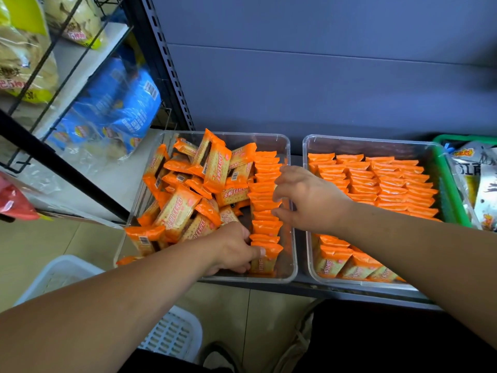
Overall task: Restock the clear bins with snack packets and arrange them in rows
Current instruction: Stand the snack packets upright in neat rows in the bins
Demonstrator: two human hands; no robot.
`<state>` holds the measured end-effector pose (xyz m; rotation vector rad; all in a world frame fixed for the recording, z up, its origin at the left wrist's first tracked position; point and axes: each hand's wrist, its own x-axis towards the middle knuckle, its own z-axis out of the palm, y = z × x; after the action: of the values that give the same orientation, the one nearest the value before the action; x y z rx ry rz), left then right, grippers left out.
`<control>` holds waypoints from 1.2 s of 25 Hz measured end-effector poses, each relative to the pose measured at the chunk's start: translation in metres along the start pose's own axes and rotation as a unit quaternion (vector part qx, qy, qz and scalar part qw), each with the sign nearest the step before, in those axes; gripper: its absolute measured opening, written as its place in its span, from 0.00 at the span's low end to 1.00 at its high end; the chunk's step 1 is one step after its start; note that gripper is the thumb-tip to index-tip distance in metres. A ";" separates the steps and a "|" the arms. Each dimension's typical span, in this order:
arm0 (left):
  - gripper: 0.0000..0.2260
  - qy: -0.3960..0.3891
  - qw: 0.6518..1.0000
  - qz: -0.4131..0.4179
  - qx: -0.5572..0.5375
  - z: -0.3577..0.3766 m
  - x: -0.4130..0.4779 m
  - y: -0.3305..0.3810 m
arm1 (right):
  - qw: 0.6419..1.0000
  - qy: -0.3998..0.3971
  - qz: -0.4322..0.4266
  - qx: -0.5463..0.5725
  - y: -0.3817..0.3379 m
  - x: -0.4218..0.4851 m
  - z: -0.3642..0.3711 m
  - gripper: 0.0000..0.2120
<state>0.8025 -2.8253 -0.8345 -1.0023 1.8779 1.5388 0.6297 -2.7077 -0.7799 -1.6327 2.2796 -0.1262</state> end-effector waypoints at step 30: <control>0.05 0.370 0.880 0.247 0.163 -0.102 -0.047 0.062 | 0.986 0.016 0.154 0.058 -0.016 0.021 -0.031 0.10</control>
<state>0.7880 -2.9086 -0.7379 -1.0913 3.0032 1.0565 0.6280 -2.7364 -0.7513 -1.2138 2.4660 -0.2081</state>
